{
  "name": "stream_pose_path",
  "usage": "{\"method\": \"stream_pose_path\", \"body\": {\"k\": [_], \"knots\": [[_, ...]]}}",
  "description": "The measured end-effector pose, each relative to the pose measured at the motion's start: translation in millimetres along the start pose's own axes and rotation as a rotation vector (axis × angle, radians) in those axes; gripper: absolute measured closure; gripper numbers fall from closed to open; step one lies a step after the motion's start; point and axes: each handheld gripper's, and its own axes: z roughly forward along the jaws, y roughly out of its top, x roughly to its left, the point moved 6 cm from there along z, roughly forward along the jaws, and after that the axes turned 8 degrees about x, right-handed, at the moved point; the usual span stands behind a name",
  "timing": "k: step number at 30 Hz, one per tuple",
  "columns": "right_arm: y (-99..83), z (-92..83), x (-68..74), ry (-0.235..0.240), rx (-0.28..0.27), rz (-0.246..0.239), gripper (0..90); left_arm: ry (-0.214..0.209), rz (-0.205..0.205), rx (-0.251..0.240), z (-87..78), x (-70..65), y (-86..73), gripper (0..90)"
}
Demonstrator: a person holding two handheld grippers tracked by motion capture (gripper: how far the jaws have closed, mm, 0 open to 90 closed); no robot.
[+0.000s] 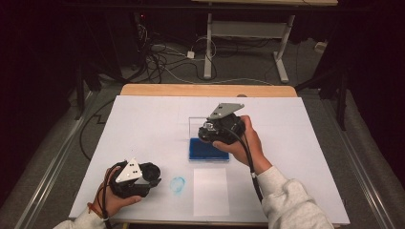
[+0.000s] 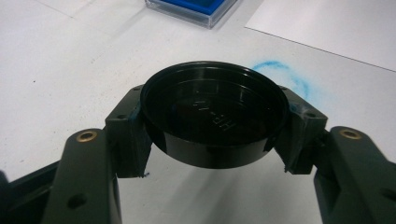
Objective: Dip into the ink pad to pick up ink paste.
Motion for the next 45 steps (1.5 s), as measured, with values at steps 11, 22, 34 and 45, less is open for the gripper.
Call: {"method": "stream_pose_path", "body": {"k": [11,22,34,45], "knots": [[5.1,-44.8,-18.0,-0.050,-0.053,0.002,57.4,0.006,-0.005,-0.003,-0.7,0.3,0.1,36.5],[-12.4,-38.3,-23.4,-0.048,-0.032,0.019,57.4,0.007,0.001,0.004,0.2,0.1,0.3,36.6],[-55.1,23.1,-17.1,0.017,0.089,0.074,57.4,0.003,0.002,0.005,0.6,0.4,-0.8,36.6],[-64.4,40.8,-11.2,0.023,0.110,0.078,57.4,0.002,0.005,0.012,1.5,-0.3,-0.9,36.6]]}}
